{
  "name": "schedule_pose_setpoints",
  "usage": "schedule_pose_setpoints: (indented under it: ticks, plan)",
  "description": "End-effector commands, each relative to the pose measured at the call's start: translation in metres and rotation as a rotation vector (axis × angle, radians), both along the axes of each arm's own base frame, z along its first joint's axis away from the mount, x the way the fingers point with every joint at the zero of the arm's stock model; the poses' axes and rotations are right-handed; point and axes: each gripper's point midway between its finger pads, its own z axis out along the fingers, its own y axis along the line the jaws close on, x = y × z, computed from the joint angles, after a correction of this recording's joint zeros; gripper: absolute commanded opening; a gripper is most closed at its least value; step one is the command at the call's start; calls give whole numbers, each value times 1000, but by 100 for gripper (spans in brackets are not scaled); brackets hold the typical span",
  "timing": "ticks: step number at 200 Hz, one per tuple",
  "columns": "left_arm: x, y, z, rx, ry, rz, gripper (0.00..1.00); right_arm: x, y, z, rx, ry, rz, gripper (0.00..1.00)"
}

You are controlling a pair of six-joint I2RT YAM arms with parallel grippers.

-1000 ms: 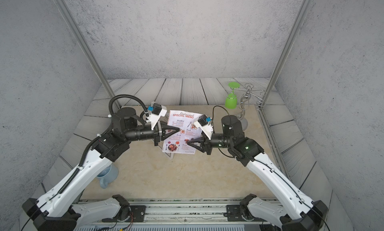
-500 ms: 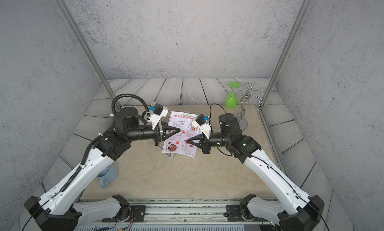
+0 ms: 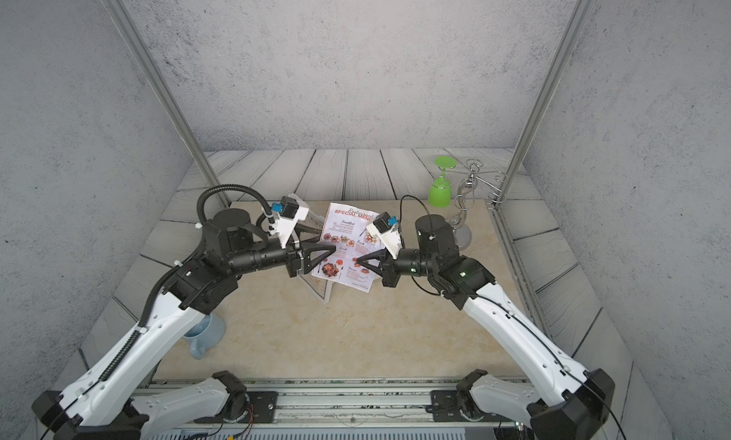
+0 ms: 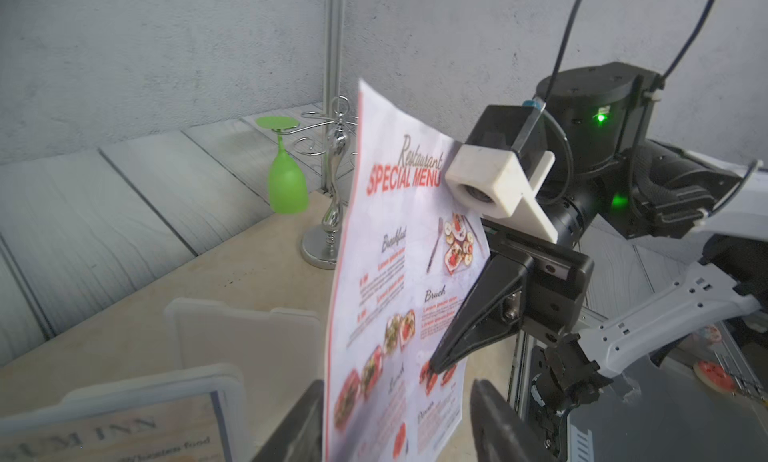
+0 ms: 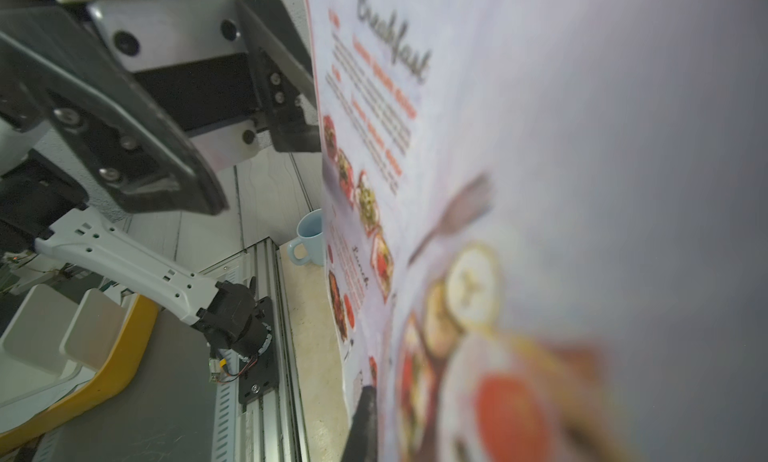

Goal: Insert the menus into the narrow rack
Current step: Pick up the menu from the center of the board.

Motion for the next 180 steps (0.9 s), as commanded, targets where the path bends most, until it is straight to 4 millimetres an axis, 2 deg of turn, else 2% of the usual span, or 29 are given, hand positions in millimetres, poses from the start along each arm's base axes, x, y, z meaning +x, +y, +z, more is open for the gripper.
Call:
schedule_pose_setpoints:
  ticks: [1,45,86,132,158,180]
  plan:
    - [12,27,-5,29,-14,172,60,22,-10,16,9,-50,-142,0]
    - [4,46,-22,14,27,255,61,49,-17,36,34,-107,-281,0]
    - [7,61,-43,8,63,349,60,88,-31,50,11,-138,-471,0]
    - [3,66,-79,15,128,390,57,139,-38,49,27,-136,-630,0]
    - [-3,67,-98,36,157,397,57,164,-39,43,48,-147,-692,0]
    - [-8,66,-106,26,174,385,57,184,-41,33,58,-143,-738,0]
